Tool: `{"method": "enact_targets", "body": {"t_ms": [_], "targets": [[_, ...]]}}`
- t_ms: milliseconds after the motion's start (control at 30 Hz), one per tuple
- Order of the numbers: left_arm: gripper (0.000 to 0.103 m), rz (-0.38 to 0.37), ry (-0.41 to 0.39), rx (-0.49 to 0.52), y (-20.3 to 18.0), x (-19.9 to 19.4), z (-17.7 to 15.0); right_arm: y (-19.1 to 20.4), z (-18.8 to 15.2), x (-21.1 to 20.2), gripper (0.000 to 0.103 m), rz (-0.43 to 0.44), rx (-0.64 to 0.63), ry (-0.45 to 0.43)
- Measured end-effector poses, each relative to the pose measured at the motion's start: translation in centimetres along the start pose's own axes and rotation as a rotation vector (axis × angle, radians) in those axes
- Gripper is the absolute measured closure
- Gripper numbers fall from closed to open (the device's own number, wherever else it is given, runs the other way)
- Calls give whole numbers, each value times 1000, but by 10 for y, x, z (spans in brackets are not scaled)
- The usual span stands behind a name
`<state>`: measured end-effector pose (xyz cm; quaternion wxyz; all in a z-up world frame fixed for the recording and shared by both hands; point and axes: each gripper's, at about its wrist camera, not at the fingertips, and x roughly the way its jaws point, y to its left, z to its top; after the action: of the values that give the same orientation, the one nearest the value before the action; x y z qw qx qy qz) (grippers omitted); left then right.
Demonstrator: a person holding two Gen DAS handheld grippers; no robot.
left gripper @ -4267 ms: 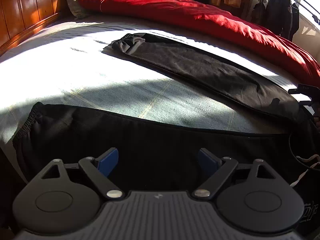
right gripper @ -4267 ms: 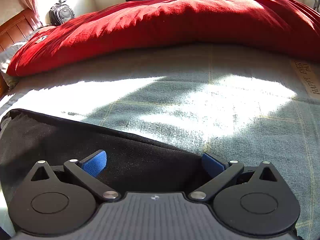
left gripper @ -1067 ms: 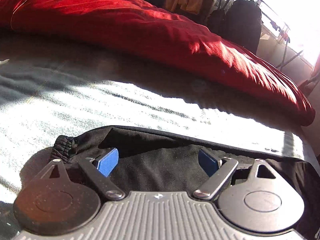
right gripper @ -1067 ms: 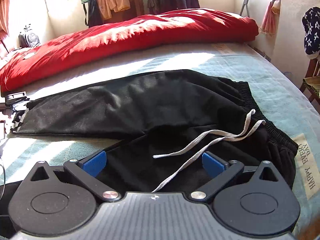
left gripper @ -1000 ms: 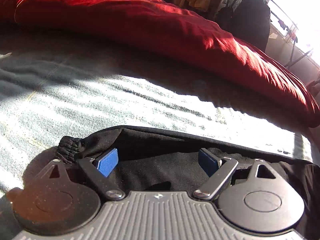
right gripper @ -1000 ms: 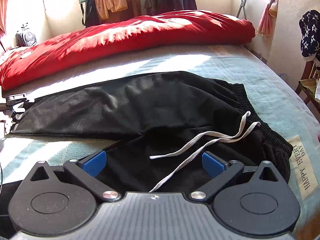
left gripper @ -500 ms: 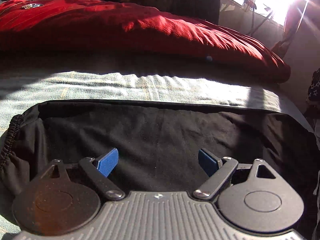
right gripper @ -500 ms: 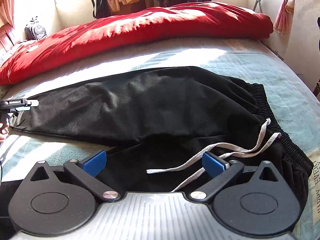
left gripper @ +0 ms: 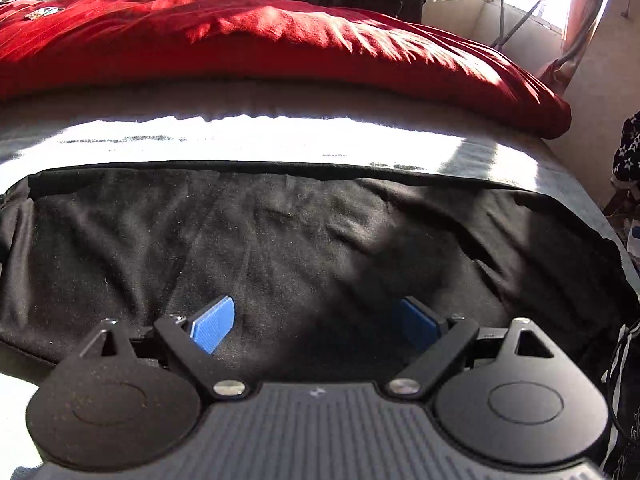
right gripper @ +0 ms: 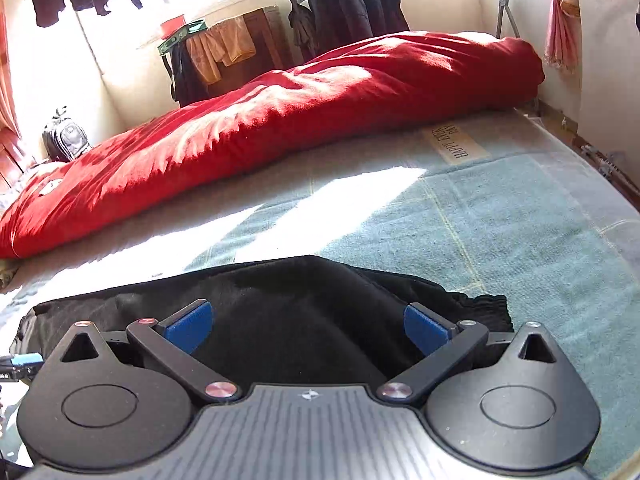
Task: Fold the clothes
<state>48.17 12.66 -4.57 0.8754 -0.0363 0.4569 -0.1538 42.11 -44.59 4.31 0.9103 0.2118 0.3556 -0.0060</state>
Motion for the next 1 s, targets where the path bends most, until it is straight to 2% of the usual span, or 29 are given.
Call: {"method": "enact_targets", "body": {"t_ms": [100,233,433,500,533,700,833,1000], "targets": [[13,1,15,-25,-9,10,-2,-24,18,31,0,83,106,58],[13,4,18,-42,-13,12,-3,-35,19,61,0,69,158,139],[12,12,15,-63,-10,13,-3,-27,6,81,0,77,143,234],[11,18,17,-54,-12,14,-4,-24,1,92,0,38,116,265],[10,22,17,-48,-13,15,-4,-24,-2,99,0,6,101,269],[9,26,17,-31,-14,17,-4,-29,2,125,0,-143,-24,174],[9,11,17,-38,-10,16,-3,-38,15,132,0,-137,-21,166],[9,5,12,-38,-8,14,-3,-31,25,86,0,-71,24,121]]}}
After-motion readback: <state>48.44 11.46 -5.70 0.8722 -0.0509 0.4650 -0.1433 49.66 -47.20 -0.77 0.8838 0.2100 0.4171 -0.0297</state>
